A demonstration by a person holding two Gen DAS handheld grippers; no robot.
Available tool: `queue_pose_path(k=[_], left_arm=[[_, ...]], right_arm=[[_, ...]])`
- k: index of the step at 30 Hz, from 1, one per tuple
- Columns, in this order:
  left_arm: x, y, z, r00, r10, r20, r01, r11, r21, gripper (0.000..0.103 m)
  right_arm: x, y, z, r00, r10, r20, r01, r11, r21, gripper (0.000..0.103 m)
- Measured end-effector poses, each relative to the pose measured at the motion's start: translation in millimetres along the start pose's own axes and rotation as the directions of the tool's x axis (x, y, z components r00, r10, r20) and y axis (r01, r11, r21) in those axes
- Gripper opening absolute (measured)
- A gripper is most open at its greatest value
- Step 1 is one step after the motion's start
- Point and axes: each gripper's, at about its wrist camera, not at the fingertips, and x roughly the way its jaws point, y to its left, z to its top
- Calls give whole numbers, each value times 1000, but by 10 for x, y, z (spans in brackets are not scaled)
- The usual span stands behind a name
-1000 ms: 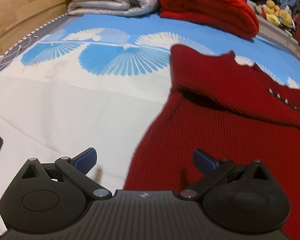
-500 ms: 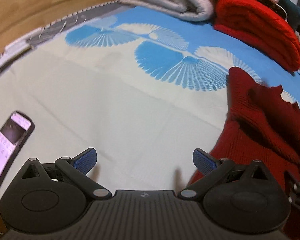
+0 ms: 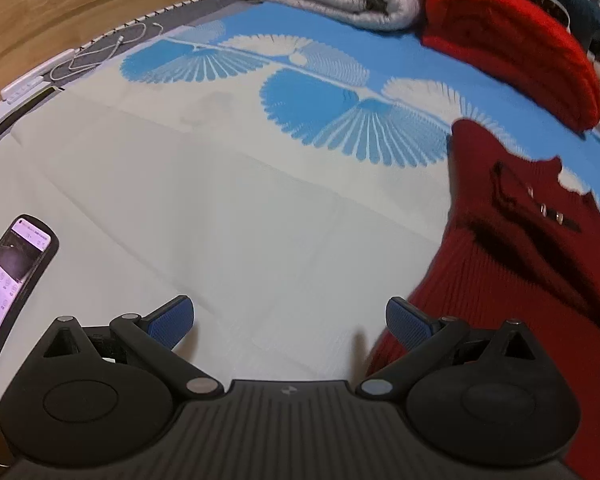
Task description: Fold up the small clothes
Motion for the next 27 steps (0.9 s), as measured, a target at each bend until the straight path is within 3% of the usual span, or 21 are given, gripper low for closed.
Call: queue_pose_path(k=[1, 4, 6, 9, 14, 17, 20, 22, 25, 27], left_arm=[[10, -21, -3, 1000, -2, -7, 2, 1000, 7, 102], [-5, -72, -24, 1000, -26, -3, 26, 999, 25, 102], [-28, -99, -33, 999, -39, 2, 39, 999, 36, 102], [-64, -135, -63, 998, -70, -4, 70, 996, 57, 102], [-165, -191, -193, 993, -120, -6, 120, 986, 113, 102], [-212, -221, -321, 991, -133, -16, 133, 978, 159, 102], [-265, -255, -465, 990, -142, -26, 144, 969, 202, 102], [-307, -274, -561, 989, -148, -28, 151, 961, 233, 102], [-351, -288, -678, 991, -133, -22, 133, 952, 277, 102], [-368, -281, -722, 992, -129, -15, 127, 945, 301, 102]], right_arm=[[-57, 38, -19, 999, -25, 37, 26, 999, -26, 93], [-311, 119, 116, 998, -66, -7, 65, 989, -130, 94], [-618, 28, 93, 997, -73, 19, 74, 991, -114, 99], [-999, -169, -124, 995, -99, -25, 97, 993, -67, 100], [-1721, -590, -893, 981, -98, -170, 122, 983, 138, 100], [-2037, -869, -1367, 965, -98, -242, 166, 945, 282, 100], [-2166, -1066, -1546, 960, -116, -253, 197, 926, 322, 100], [-2104, -1139, -1608, 956, -105, -275, 192, 930, 313, 100], [-1921, -1173, -1690, 930, -61, -363, 178, 937, 299, 101], [-1867, -1155, -1657, 931, -56, -360, 171, 940, 297, 101]])
